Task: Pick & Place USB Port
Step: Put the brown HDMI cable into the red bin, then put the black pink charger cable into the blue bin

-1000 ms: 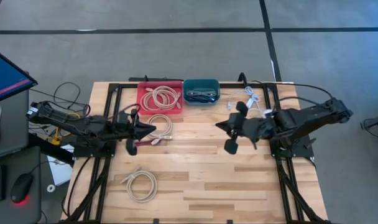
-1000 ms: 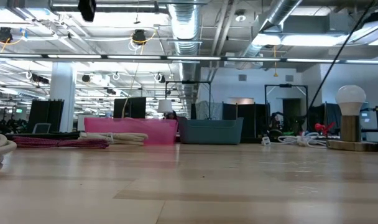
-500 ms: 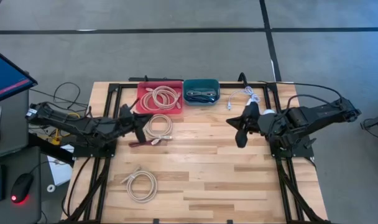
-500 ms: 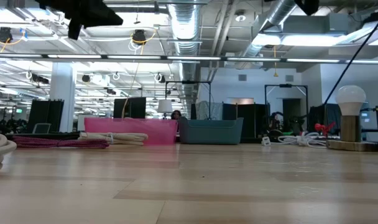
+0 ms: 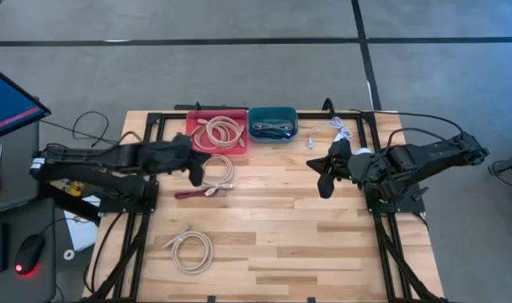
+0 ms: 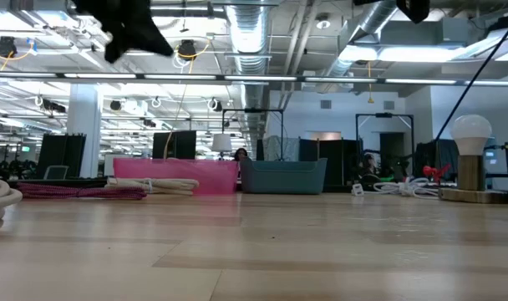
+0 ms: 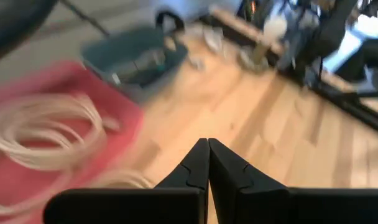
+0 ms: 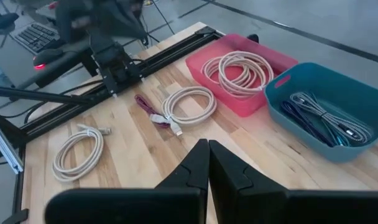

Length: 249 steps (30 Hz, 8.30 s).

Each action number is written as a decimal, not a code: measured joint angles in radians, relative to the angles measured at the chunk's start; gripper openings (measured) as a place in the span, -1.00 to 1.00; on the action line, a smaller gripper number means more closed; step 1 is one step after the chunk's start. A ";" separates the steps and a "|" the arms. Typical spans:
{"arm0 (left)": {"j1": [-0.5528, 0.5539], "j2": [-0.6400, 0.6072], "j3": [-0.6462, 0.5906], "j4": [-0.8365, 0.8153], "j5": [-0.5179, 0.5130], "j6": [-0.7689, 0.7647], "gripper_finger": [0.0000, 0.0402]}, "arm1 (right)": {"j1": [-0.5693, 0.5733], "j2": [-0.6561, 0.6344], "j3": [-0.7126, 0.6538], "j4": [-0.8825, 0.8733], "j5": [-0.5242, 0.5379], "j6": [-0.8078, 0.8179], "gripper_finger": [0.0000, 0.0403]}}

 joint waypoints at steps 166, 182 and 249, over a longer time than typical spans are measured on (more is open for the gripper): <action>0.571 0.252 -0.033 0.410 0.289 0.076 -0.87 | -0.054 0.000 0.001 -0.117 0.030 -0.003 -1.00; 0.724 0.526 -0.033 0.517 0.447 0.015 -0.87 | -0.053 0.000 0.001 -0.132 0.030 -0.003 -1.00; 0.335 -0.045 -0.033 0.272 0.403 0.294 -0.91 | -0.053 0.000 0.001 -0.150 0.026 -0.003 -1.00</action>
